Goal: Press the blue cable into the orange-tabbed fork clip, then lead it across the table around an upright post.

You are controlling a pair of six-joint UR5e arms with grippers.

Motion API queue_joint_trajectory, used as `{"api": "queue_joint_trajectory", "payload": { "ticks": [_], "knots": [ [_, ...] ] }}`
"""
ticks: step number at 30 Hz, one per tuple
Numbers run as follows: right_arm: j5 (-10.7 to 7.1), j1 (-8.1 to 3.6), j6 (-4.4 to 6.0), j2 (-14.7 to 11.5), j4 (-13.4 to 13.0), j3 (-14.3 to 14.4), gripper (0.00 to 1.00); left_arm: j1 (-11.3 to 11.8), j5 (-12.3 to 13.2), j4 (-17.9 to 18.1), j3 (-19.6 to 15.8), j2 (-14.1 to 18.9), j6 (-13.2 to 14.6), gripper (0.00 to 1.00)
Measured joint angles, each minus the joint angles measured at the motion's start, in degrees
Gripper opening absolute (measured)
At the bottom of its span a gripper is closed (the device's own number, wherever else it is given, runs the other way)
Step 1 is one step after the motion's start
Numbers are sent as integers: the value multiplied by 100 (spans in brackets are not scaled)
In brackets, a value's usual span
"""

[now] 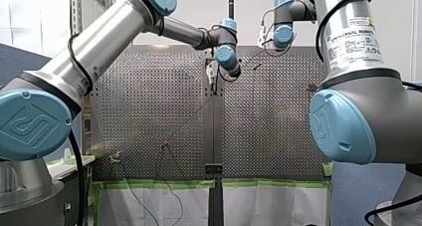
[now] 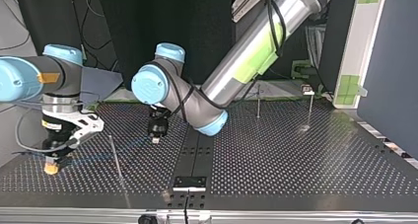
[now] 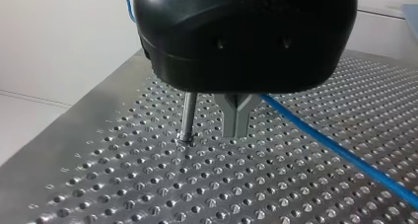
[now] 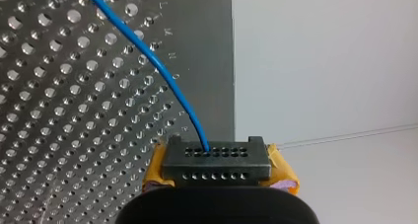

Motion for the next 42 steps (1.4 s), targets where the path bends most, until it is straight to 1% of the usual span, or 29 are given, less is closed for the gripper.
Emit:
{"api": "queue_joint_trajectory", "payload": {
  "ticks": [7, 14, 19, 23, 26, 31, 33, 36, 42],
  "knots": [
    [7, -57, 21, 3, 14, 36, 0, 36, 119, 220, 350, -324, -177, 0],
    [43, -76, 29, 4, 13, 129, 0, 88, 150, 327, 684, -391, -270, 0],
    [195, -108, 44, 4, 13, 271, 0, 78, 162, 323, 911, -392, -283, 0],
    [376, -166, 111, 8, 3, 474, 0, 42, 233, 337, 1135, -392, -286, 0],
    [452, -210, 163, 13, -6, 602, 0, 29, 287, 378, 1311, -394, -287, 0],
    [510, -258, 199, 42, -38, 732, 0, 26, 349, 503, 1560, -394, -287, 0],
    [520, -267, 204, 70, -57, 764, 0, 33, 365, 581, 1599, -395, -287, 0],
    [525, -275, 209, 114, -80, 786, 0, 61, 387, 650, 1538, -402, -287, 0],
    [516, -303, 212, 185, -228, 794, 0, 114, 406, 654, 1441, -461, -285, 0]
  ]
}}
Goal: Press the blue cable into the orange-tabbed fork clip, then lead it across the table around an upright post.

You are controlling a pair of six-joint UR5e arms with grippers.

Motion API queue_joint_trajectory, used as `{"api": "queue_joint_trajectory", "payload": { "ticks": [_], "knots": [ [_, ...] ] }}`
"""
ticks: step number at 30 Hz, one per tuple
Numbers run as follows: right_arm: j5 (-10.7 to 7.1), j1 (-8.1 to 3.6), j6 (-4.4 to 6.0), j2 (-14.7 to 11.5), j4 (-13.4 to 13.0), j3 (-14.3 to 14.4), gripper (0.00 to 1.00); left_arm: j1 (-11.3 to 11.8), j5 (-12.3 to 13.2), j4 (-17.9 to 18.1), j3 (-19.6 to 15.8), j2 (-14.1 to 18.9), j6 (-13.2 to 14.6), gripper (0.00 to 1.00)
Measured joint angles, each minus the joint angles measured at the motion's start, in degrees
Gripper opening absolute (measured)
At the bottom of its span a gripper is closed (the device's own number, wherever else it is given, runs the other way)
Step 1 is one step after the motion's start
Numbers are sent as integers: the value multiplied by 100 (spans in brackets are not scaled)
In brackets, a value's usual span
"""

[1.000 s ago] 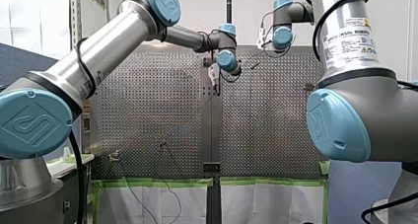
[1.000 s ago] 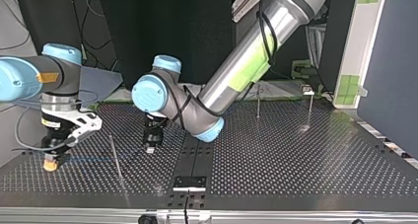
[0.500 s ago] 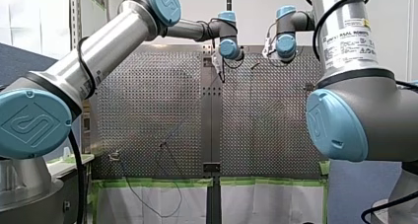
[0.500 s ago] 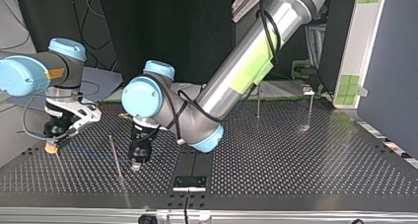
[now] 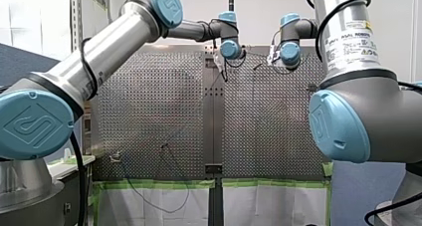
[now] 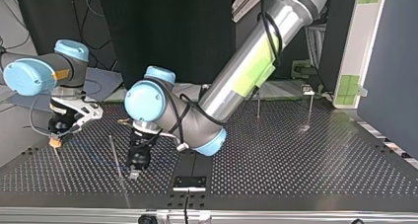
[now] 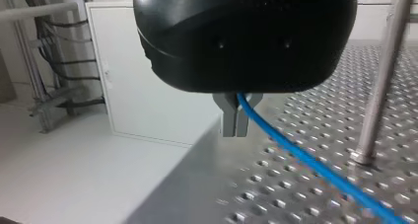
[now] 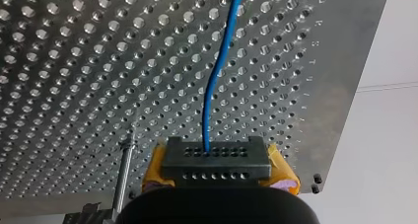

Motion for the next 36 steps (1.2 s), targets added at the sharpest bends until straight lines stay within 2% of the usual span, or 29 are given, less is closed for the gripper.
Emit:
{"api": "queue_joint_trajectory", "payload": {
  "ticks": [7, 15, 24, 31, 36],
  "knots": [
    [-72, -54, -3, 125, -140, 1, 0, 23, 7, -81, 24, -211, 89, 0],
    [-245, -73, -14, 234, -301, 2, 0, 82, 18, -196, 125, -441, 155, 0],
    [-280, -74, -17, 331, -404, 2, 0, 86, -3, -219, -117, -512, 226, 0],
    [-300, -76, -35, 624, -445, 18, 0, 84, -53, -169, -360, -516, 299, 0],
    [-316, -96, -21, 868, -615, 122, 0, 78, -93, -153, -398, -516, 305, 0]
  ]
}}
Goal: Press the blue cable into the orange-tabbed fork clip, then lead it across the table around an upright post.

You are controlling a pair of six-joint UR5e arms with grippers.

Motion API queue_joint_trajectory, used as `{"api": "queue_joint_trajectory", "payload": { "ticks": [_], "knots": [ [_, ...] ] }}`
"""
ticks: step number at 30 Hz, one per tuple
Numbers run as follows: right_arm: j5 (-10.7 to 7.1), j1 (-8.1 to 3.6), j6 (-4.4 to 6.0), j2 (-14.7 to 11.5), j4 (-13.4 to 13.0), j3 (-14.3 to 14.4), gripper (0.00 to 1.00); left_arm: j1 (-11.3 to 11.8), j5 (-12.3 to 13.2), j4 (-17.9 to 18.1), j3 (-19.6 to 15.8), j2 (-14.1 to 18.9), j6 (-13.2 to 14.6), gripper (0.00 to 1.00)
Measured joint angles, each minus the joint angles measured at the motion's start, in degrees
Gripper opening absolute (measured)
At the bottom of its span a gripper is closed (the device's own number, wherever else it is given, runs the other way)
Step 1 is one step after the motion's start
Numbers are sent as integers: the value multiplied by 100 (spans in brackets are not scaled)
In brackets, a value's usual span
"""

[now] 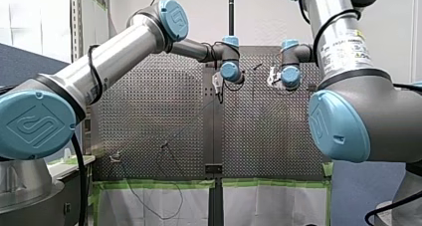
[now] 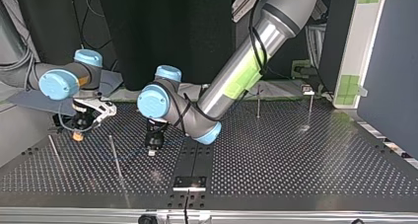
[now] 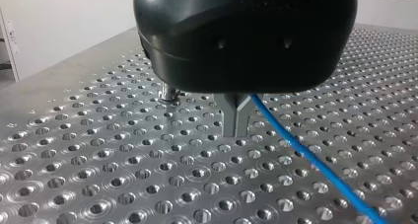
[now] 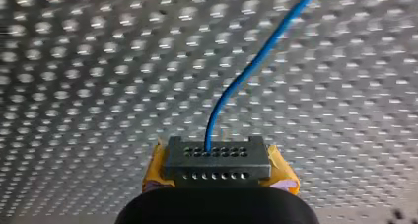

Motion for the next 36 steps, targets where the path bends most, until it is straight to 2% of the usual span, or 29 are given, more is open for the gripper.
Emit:
{"api": "queue_joint_trajectory", "payload": {
  "ticks": [5, 13, 22, 23, 24, 25, 26, 27, 28, 29, 30, 32, 36],
  "knots": [
    [-73, -25, 3, 211, -219, 126, 0, -6, -54, 2, -6, 2, 3, 0],
    [-161, -41, -96, 478, -462, 320, 0, -11, -213, 176, -199, 2, 2, 0],
    [-239, -236, -116, 705, -801, 550, 0, -33, -469, 649, -517, 1, -53, 0],
    [-248, -267, -111, 758, -817, 559, 0, -40, -467, 712, -517, 2, -55, 14],
    [-251, -294, -105, 797, -826, 566, 0, -47, -459, 754, -513, 2, -55, 14],
    [-254, -320, -96, 833, -836, 573, 0, -53, -446, 794, -510, 0, -55, 36],
    [-257, -357, -81, 870, -851, 584, 0, -61, -421, 842, -507, 1, -53, 49],
    [-259, -386, -64, 890, -864, 595, 0, -65, -407, 867, -505, 2, -51, 49],
    [-261, -415, -47, 905, -877, 605, 0, -67, -396, 883, -504, 2, -47, 64],
    [-264, -452, -26, 920, -890, 619, 0, -69, -383, 895, -504, 2, -41, 70],
    [-265, -477, -13, 928, -899, 631, 0, -71, -375, 900, -505, 2, -37, 70],
    [-268, -534, 18, 938, -921, 661, 0, -73, -353, 905, -505, 2, -29, 77],
    [-277, -637, 79, 966, -1026, 718, 0, -73, -256, 907, -506, 1, -36, 80]
  ]
}}
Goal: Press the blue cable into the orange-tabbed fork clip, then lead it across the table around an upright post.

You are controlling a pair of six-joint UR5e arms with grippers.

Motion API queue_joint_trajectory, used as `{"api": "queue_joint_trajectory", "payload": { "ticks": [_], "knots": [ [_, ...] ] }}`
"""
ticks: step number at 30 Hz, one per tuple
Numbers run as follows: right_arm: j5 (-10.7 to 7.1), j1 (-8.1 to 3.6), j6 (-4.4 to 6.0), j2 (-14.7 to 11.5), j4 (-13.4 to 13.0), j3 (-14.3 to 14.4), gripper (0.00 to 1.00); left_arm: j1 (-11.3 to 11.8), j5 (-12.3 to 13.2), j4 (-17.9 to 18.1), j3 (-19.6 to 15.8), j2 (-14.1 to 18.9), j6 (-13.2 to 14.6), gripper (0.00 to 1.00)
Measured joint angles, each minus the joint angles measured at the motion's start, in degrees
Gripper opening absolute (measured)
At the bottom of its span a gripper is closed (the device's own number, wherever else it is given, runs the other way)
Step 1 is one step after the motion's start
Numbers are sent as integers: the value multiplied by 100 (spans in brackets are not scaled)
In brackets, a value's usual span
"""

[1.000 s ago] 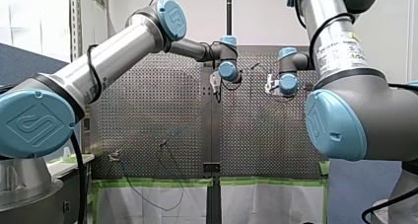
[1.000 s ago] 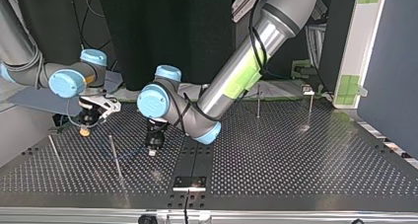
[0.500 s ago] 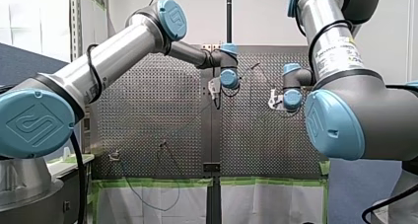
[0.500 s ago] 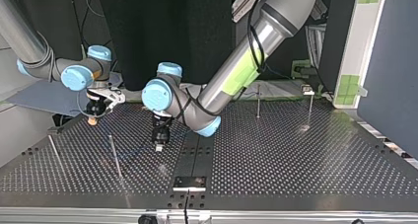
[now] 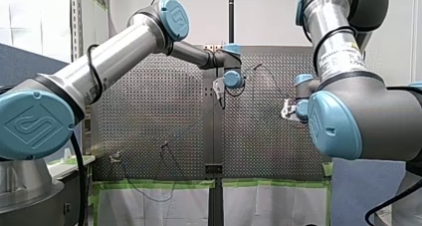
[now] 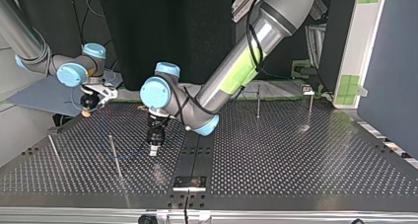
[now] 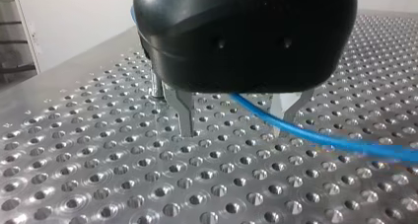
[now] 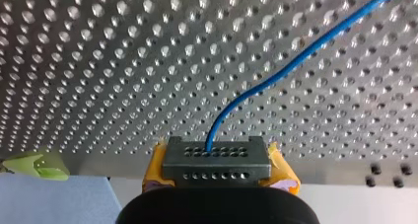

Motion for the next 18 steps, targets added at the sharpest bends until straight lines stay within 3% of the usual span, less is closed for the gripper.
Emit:
{"api": "queue_joint_trajectory", "payload": {
  "ticks": [5, 11, 18],
  "knots": [
    [-3, -96, 64, 186, -99, 24, 0, 22, 62, -10, -1, 1, -16, 100],
    [-2, -137, 225, 446, -282, 30, 0, 51, 83, -35, 0, -2, -44, 100],
    [-2, -180, 336, 589, -566, 29, 0, 69, 80, -48, 0, -4, -50, 100]
  ]
}}
